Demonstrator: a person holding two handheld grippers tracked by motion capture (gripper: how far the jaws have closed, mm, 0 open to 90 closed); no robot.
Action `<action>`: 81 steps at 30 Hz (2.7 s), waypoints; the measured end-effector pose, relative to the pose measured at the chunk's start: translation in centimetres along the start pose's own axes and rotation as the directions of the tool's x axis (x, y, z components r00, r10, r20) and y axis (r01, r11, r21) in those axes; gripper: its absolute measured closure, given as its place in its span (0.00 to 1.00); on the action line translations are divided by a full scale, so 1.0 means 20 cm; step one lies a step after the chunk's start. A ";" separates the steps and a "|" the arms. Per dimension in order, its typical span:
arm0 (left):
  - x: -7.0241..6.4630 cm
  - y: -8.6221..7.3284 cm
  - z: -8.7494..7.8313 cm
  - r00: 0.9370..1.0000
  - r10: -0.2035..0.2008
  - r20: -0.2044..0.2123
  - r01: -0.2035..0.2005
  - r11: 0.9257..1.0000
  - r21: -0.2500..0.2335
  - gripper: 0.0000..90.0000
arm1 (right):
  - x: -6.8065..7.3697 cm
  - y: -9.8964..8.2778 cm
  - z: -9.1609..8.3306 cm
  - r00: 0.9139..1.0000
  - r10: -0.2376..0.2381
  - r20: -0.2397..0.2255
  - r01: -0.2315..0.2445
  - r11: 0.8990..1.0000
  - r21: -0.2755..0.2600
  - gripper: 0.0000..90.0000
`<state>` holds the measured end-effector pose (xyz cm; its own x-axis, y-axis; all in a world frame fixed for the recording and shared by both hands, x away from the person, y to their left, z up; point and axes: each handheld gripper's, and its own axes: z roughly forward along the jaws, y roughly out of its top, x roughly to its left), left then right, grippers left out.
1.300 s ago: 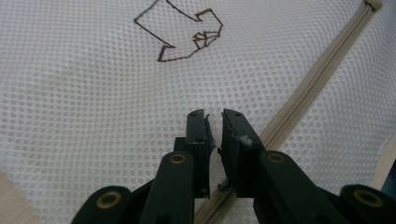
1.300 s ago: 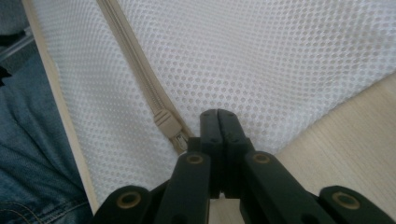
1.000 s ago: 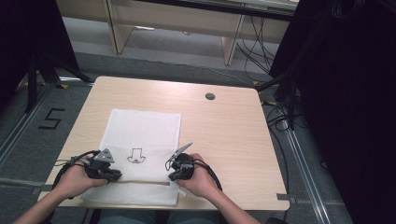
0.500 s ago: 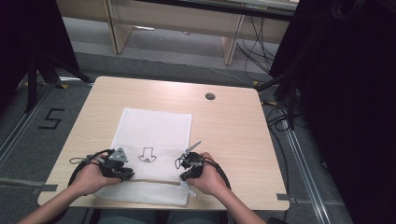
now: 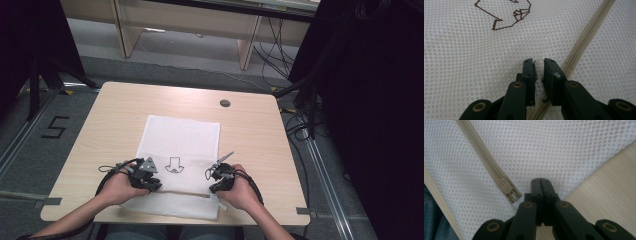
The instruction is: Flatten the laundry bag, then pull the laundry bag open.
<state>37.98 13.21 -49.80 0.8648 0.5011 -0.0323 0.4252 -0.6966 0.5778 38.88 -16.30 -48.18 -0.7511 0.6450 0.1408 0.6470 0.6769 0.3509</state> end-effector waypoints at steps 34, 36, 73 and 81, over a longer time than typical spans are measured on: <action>-0.06 0.01 0.00 0.993 -0.074 0.095 0.092 0.976 -0.198 0.51 | -0.06 -0.09 -0.11 0.985 0.149 0.083 -0.129 0.970 -0.204 0.80; -0.06 0.02 0.00 0.992 -0.083 0.098 0.103 0.970 -0.220 0.47 | -0.08 -0.10 -0.11 0.984 0.142 0.104 -0.114 0.964 -0.242 0.78; -0.13 0.08 -0.02 0.994 -0.026 0.102 0.056 0.953 -0.297 0.82 | 0.02 -0.11 -0.16 0.979 0.197 0.054 -0.188 0.973 -0.134 1.00; -0.15 0.13 0.00 0.997 0.009 0.082 0.015 0.957 -0.291 0.80 | 0.03 -0.12 -0.12 0.981 0.191 0.032 -0.186 0.976 -0.115 1.00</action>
<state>36.59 9.85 -48.26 0.8877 0.4509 -0.0934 0.3420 -0.5100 0.7893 36.56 -18.31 -46.62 -0.6092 0.7734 0.1751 0.7560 0.4998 0.4227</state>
